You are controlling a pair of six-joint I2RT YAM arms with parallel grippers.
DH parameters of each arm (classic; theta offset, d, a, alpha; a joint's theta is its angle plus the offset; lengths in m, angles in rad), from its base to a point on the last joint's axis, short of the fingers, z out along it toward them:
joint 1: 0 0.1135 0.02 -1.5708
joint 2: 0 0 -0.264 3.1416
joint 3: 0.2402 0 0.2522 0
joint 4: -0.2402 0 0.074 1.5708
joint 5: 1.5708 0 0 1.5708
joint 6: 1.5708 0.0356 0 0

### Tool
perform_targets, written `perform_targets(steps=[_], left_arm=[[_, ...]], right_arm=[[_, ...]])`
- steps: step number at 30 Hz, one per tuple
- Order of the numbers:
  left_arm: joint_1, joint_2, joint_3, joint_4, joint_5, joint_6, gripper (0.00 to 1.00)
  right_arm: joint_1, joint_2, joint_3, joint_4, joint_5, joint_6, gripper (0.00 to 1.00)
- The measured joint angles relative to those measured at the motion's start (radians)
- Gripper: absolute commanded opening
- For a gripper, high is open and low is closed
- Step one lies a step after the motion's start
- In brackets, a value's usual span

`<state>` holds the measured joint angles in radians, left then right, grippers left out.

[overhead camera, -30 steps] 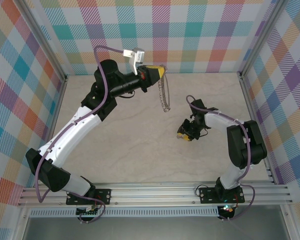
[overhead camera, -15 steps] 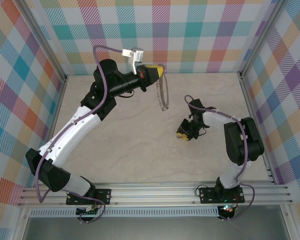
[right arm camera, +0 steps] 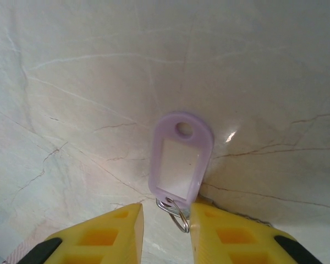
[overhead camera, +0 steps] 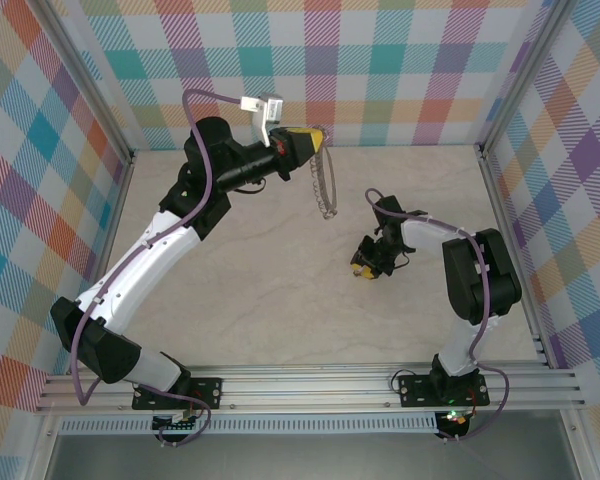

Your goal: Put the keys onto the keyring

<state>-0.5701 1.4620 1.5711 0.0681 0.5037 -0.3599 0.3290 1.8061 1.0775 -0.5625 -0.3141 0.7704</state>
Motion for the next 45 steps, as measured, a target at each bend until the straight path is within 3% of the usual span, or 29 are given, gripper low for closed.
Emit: perform_targets(steps=[17, 22, 24, 32, 38, 45], left_arm=[[0.012, 0.000, -0.013, 0.029, 0.000, -0.019, 0.00], [0.016, 0.000, -0.013, 0.040, 0.002, -0.019, 0.00], [0.018, 0.000, -0.013, 0.040, 0.002, -0.019, 0.00], [0.018, 0.000, -0.023, 0.043, 0.003, -0.022, 0.00], [0.018, 0.000, -0.023, 0.043, 0.007, -0.022, 0.00], [0.019, 0.003, 0.011, 0.011, 0.037, -0.013, 0.00]], right_arm=[[0.003, 0.017, 0.010, 0.000, -0.003, -0.001, 0.15], [0.006, 0.019, 0.010, -0.005, -0.003, -0.006, 0.08], [0.006, 0.019, 0.010, -0.007, -0.003, -0.013, 0.00], [0.006, 0.010, 0.035, -0.047, 0.008, -0.045, 0.00], [-0.008, -0.146, 0.112, -0.067, -0.002, -0.108, 0.00], [-0.064, -0.360, 0.197, 0.068, -0.136, -0.140, 0.00]])
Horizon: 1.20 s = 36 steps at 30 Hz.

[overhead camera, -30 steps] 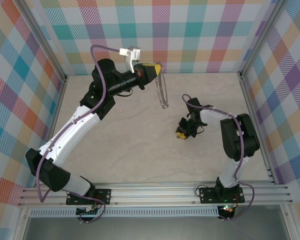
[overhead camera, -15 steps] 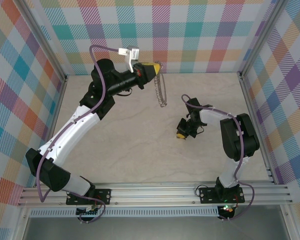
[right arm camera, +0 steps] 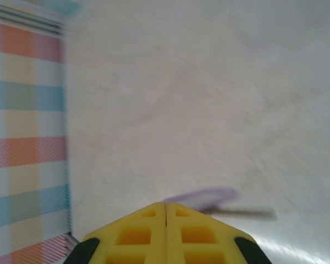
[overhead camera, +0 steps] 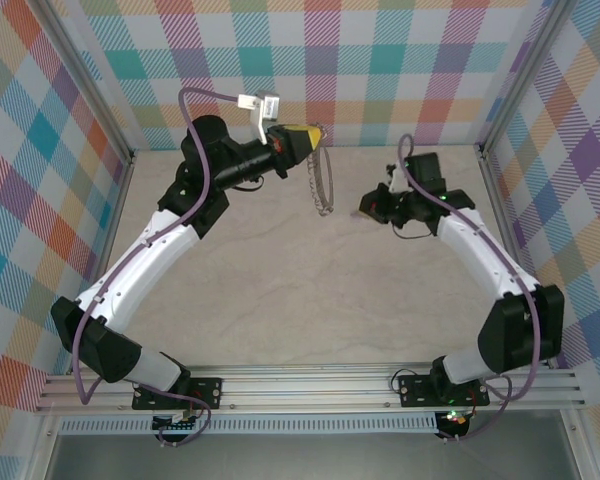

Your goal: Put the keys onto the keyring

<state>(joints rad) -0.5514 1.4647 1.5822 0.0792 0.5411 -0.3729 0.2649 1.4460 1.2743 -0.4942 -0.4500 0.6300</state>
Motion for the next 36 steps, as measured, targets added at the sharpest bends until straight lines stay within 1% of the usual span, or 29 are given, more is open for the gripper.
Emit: perform_targets(steps=[8, 13, 20, 28, 36], left_arm=[[0.000, 0.006, 0.097, -0.052, 0.069, 0.023, 0.00], [0.000, 0.030, 0.145, -0.088, 0.122, 0.038, 0.00], [0.000, 0.050, 0.171, -0.142, 0.154, 0.081, 0.00], [0.000, 0.081, 0.217, -0.179, 0.172, 0.098, 0.00], [0.000, 0.084, 0.222, -0.182, 0.175, 0.117, 0.00]], right_arm=[[-0.044, -0.041, 0.100, 0.222, -0.203, 0.023, 0.00], [-0.059, -0.056, 0.162, 0.318, -0.289, 0.061, 0.00], [-0.062, -0.094, 0.261, 0.350, -0.346, 0.070, 0.00], [-0.062, -0.115, 0.319, 0.349, -0.370, 0.066, 0.00], [-0.062, -0.114, 0.362, 0.343, -0.406, 0.066, 0.00]])
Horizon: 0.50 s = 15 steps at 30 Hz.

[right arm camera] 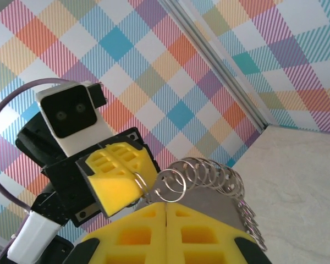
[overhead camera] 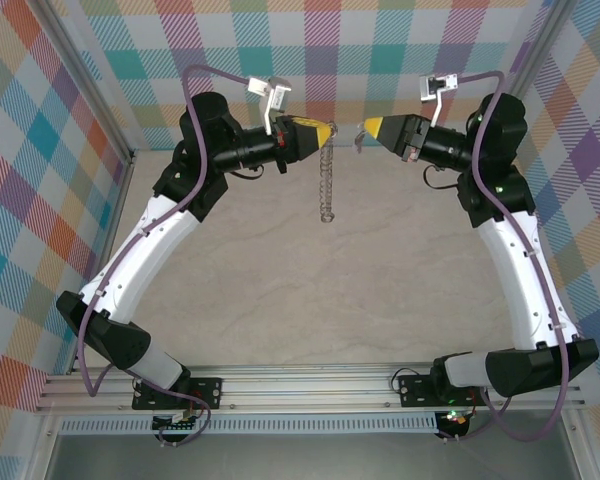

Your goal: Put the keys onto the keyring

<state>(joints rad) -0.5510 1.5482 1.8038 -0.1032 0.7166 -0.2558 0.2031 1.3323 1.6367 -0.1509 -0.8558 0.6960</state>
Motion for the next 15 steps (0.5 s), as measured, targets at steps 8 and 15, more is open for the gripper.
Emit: perform_targets(steps=[8, 15], left_arm=[[-0.003, 0.000, -0.002, 0.029, -0.015, 0.071, 0.00], [-0.003, 0.004, 0.001, 0.026, -0.022, 0.118, 0.00]], right_arm=[[0.008, 0.011, 0.031, -0.002, -0.042, -0.011, 0.00], [0.024, 0.036, 0.053, -0.026, -0.048, -0.043, 0.00]])
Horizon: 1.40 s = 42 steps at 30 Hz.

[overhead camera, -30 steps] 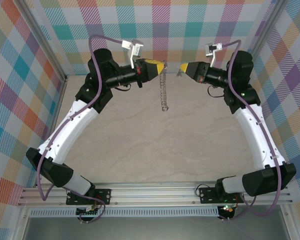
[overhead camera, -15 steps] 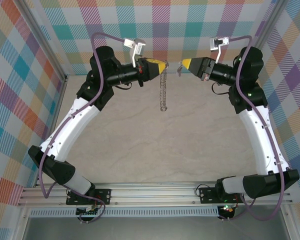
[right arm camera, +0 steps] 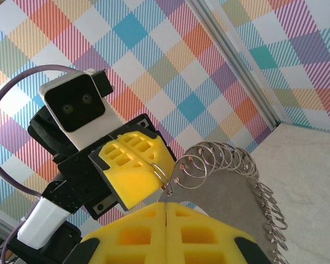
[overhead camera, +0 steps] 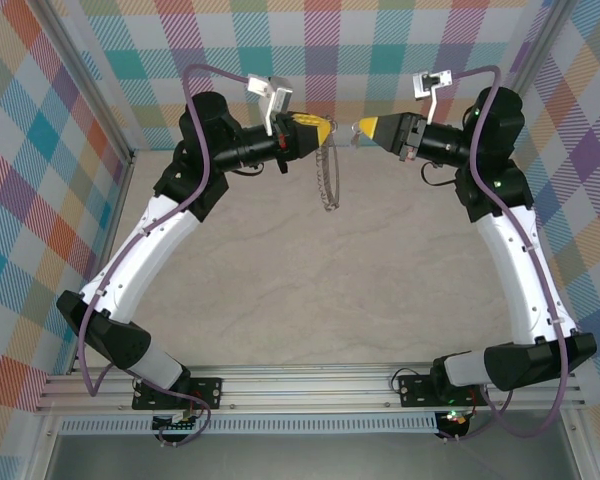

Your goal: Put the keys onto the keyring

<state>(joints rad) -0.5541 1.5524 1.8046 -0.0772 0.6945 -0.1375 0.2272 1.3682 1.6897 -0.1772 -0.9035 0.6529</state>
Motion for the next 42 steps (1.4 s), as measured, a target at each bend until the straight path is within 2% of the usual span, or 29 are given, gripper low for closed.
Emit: perform_targets(steps=[26, 42], left_arm=[[-0.015, 0.053, 0.040, -0.007, 0.001, 0.005, 0.00], [-0.015, 0.057, 0.046, -0.026, 0.000, 0.005, 0.00]], right_arm=[[0.058, 0.108, 0.119, -0.035, -0.026, -0.042, 0.00], [0.063, 0.118, 0.121, -0.077, -0.013, -0.092, 0.00]])
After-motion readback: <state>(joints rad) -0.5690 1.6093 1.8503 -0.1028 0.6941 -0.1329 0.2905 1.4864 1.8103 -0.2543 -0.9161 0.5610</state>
